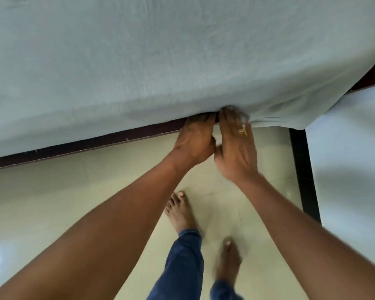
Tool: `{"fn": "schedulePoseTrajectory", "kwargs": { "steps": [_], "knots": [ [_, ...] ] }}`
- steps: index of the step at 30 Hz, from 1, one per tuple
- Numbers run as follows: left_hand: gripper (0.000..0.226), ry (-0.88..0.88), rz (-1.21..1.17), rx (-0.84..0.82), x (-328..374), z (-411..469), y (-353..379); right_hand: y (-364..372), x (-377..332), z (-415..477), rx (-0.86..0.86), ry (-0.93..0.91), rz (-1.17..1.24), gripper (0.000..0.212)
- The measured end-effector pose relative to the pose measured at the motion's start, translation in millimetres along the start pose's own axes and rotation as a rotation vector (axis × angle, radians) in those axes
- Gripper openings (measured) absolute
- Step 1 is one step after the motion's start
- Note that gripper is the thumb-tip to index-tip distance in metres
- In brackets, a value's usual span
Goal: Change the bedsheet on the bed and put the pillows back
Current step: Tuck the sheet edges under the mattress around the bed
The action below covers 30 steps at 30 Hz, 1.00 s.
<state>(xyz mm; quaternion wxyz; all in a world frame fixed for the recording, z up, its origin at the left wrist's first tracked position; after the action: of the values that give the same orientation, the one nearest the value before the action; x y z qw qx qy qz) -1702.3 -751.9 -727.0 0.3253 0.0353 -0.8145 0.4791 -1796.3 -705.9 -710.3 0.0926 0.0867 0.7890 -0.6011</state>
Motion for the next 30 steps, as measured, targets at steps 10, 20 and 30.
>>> {"fn": "schedulePoseTrajectory", "kwargs": {
  "steps": [10,20,30],
  "knots": [
    [0.065,-0.02,0.004,0.078,10,-65,6,-11,30,-14,-0.012,-0.046,-0.028,0.087],
    [0.069,-0.08,-0.006,0.151,46,-24,13,2,60,65,-0.126,0.077,-0.091,0.068],
    [0.065,-0.059,0.115,-0.019,92,78,47,-44,106,-26,-0.025,0.002,0.056,0.072]
  ]
}}
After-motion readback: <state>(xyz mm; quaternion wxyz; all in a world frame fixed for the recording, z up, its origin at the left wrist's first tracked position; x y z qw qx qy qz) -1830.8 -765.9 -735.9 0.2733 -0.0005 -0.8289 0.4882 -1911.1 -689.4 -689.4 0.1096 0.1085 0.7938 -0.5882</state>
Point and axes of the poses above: each hand's wrist, its own z-axis towards the middle knuckle, its own y-axis out of the palm, x = y × z, the point moved 7 cm from there along z, towards the middle knuckle, and after that the axes turned 5 degrees about -x, right-handed, at the moved point
